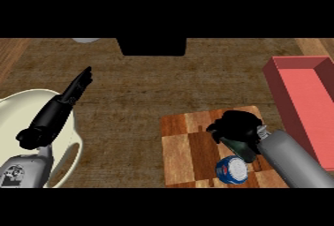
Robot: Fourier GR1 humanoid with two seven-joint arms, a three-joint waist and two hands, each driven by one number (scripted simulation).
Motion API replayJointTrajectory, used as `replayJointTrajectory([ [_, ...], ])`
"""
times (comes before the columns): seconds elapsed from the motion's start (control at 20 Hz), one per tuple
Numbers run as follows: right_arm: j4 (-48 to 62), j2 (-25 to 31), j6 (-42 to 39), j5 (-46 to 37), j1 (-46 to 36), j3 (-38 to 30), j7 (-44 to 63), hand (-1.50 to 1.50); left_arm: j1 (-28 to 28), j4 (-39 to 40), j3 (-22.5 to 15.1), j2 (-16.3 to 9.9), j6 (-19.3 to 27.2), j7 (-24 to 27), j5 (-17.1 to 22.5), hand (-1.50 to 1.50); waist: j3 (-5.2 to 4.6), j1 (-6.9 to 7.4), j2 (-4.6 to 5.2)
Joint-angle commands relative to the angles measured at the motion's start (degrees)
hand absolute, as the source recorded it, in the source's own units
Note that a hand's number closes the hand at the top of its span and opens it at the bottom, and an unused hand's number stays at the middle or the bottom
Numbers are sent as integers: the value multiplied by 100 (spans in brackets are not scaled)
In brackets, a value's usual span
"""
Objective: Pick the eggplant from the cutting board and place it in the cardboard box
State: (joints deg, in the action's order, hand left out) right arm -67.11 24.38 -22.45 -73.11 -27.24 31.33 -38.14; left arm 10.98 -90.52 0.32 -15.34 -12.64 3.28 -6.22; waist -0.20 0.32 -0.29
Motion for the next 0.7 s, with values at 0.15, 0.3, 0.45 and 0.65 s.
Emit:
replayJointTrajectory([
  [0.15, 209, -282, 562, -83, -36, -269, -607, 150, -98, -410, -17, 180, 54, -233, -65, 0, 22, 11, 29],
  [0.3, 759, -778, 322, 456, -229, -1912, 1649, 150, -41, -68, 37, 85, 59, -29, -91, 0, 33, -38, 74],
  [0.45, 972, -922, 466, 738, -459, -3020, 3009, 150, 1, -68, 74, 87, 85, -65, -73, 0, 51, -193, 92],
  [0.65, 1176, -1470, 1407, 644, -1108, -3780, 4680, 150, 185, -11, -45, 59, 5, -44, -153, 0, 38, 128, 161],
])
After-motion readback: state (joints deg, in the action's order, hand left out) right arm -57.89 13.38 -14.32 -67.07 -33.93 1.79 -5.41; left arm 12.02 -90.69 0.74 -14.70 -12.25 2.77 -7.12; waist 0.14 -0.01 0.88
